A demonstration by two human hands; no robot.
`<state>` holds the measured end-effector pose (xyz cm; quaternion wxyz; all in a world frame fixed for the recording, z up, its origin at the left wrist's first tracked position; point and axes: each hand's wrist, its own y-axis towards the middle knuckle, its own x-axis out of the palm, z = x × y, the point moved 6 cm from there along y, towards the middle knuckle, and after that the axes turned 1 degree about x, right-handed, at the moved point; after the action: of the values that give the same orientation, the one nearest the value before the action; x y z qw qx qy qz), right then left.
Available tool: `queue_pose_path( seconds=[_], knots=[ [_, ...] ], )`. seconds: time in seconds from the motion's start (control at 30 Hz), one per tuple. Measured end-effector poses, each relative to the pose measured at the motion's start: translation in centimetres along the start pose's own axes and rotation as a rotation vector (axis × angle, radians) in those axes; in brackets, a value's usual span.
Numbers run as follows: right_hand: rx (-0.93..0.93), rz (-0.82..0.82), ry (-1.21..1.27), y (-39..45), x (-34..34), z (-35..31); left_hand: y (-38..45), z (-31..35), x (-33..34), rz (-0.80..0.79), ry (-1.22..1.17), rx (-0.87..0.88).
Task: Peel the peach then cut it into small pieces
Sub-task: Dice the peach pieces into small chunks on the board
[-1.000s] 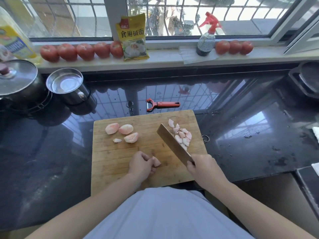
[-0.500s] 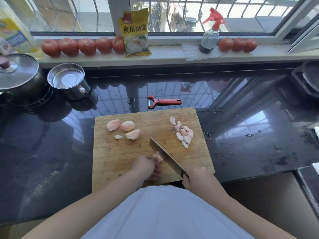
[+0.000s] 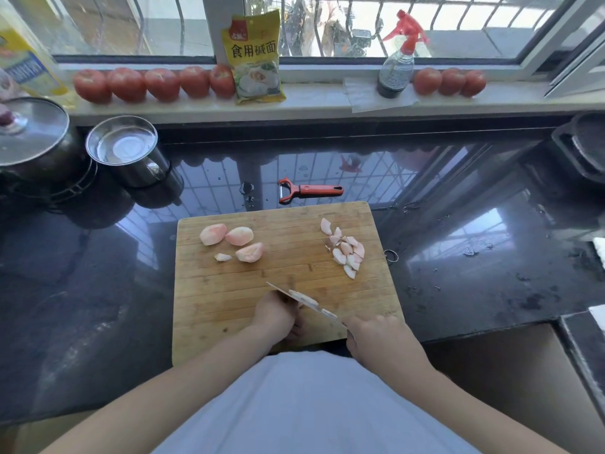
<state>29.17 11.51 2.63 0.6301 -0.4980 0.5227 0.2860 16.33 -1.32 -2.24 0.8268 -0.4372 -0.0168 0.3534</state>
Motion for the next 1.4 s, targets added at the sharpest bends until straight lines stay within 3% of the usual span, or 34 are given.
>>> queue_pose_path(
  seconds=[0.23,0.47,0.6,0.7,0.83,0.97,1.17,1.23,1.3,1.33,1.4],
  knots=[
    [0.012,-0.023,0.036,0.1,1.1,0.3,0.4,-0.1,0.2,-0.037,-0.003,-0.012],
    [-0.098,0.041,0.026,1.5,0.4,-0.9,0.5,0.1,0.0,-0.061,-0.023,-0.123],
    [-0.07,-0.087,-0.058,2.1,1.2,-1.5,0.5,0.0,0.0,-0.048,-0.024,-0.146],
    [-0.03,-0.196,-0.052,2.6,1.3,-2.0,0.7,-0.7,0.5,-0.067,-0.112,-0.173],
    [0.024,-0.125,0.103,2.8,1.1,-1.6,0.8,-0.9,0.3,-0.038,-0.102,-0.144],
    [0.251,-0.047,0.369,2.6,0.8,1.1,0.7,-1.1,0.3,-0.041,-0.123,-0.127],
    [0.398,0.029,0.283,4.1,-1.7,5.7,0.7,-1.5,-0.2,-0.077,-0.125,-0.113],
    [0.423,0.031,0.358,3.9,-2.0,6.2,1.2,-1.0,-1.5,0.006,0.048,-0.011],
    [0.424,0.027,0.426,3.2,-2.0,5.9,1.7,0.7,-3.2,0.171,0.431,0.23],
    [0.419,0.02,0.445,2.9,-1.9,5.7,1.6,1.6,-3.3,0.189,0.583,0.346],
    [0.412,-0.006,0.458,2.2,-1.5,5.1,1.4,2.6,-2.5,0.082,0.769,0.489]
  ],
)
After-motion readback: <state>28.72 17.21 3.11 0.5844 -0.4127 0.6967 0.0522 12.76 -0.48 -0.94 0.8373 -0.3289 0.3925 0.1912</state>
